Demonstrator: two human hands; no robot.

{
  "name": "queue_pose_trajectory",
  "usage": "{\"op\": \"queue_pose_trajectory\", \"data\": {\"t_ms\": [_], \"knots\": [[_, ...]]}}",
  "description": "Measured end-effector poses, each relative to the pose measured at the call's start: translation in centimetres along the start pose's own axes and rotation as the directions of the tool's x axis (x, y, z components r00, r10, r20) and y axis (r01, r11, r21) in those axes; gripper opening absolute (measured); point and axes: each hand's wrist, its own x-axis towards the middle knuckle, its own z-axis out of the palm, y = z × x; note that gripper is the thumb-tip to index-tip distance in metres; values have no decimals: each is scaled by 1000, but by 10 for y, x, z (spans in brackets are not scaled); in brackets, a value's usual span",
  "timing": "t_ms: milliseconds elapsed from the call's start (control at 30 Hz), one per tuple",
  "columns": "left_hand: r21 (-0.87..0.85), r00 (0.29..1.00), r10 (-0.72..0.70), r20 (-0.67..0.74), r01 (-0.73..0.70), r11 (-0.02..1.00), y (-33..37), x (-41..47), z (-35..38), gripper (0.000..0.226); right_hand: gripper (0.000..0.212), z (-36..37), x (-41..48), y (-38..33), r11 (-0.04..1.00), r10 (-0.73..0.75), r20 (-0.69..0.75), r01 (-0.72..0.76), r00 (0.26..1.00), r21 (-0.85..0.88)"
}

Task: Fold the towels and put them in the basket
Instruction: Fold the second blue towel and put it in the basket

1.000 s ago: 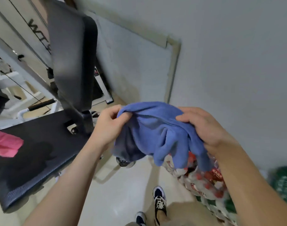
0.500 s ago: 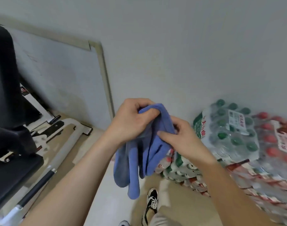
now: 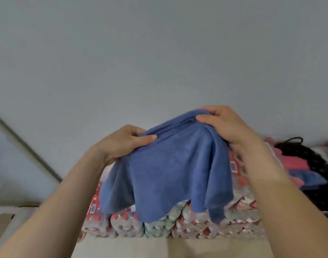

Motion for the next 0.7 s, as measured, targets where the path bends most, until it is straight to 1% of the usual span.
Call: {"op": "queue_pose_trajectory", "data": {"t_ms": [33, 67, 100, 133, 167, 200, 233, 267, 300, 333, 367, 400, 433, 467, 500, 533, 567, 600, 633, 700], "knots": [[105, 993, 64, -104, -53, 993, 15, 20, 9, 32, 22, -24, 11, 5, 988, -72, -109, 56, 991, -144], [216, 958, 158, -238, -107, 971, 30, 38, 17, 31, 20, -48, 21, 8, 956, -166, -204, 107, 965, -273], [320, 884, 282, -373, -163, 933, 47, 52, 25, 27, 19, -70, 29, 9, 911, -275, -274, 159, 921, -381], [413, 773, 404, -490, -202, 888, 62, 62, 33, 21, 19, -90, 34, 10, 858, -379, -320, 201, 868, -472], [494, 645, 512, -567, -232, 838, 75, 69, 42, 13, 20, -107, 36, 12, 804, -469, -353, 226, 810, -550], [565, 530, 599, -600, -250, 786, 84, 73, 51, 7, 22, -123, 36, 18, 755, -541, -374, 238, 754, -611], [636, 439, 678, -590, -264, 725, 86, 78, 60, 5, 24, -136, 34, 28, 711, -595, -377, 247, 709, -658], [712, 371, 754, -542, -275, 646, 83, 83, 69, 8, 25, -146, 30, 43, 671, -633, -364, 249, 683, -699], [780, 337, 819, -464, -282, 558, 75, 88, 78, 11, 28, -152, 25, 63, 635, -651, -342, 239, 678, -735], [834, 345, 864, -367, -289, 470, 62, 95, 88, 11, 30, -154, 18, 85, 608, -645, -312, 222, 698, -762], [869, 399, 878, -266, -294, 398, 43, 101, 98, 9, 31, -154, 9, 111, 593, -615, -276, 202, 739, -779], [887, 489, 857, -164, -307, 345, 22, 106, 109, 9, 32, -153, 0, 138, 579, -570, -234, 183, 788, -795], [887, 606, 794, -53, -337, 317, -2, 111, 119, 11, 33, -150, -11, 165, 565, -512, -190, 162, 838, -809], [873, 723, 689, 52, -368, 320, -24, 115, 129, 12, 33, -146, -23, 191, 555, -440, -141, 145, 887, -819], [856, 827, 544, 143, -379, 351, -43, 118, 139, 13, 33, -142, -35, 215, 555, -352, -91, 130, 932, -822], [848, 902, 369, 225, -368, 382, -56, 120, 147, 16, 32, -139, -45, 234, 562, -264, -46, 114, 964, -819], [853, 932, 221, 286, -353, 385, -65, 122, 154, 18, 27, -137, -54, 249, 564, -175, -12, 90, 984, -821], [857, 933, 146, 328, -359, 370, -71, 124, 159, 20, 23, -137, -59, 258, 556, -89, 13, 61, 996, -829], [851, 926, 130, 354, -377, 365, -71, 127, 162, 22, 23, -136, -62, 262, 544, -8, 30, 30, 1000, -839], [847, 920, 138, 367, -392, 359, -67, 135, 165, 38, 27, -137, -61, 260, 515, 101, 49, -10, 994, -857]]}}
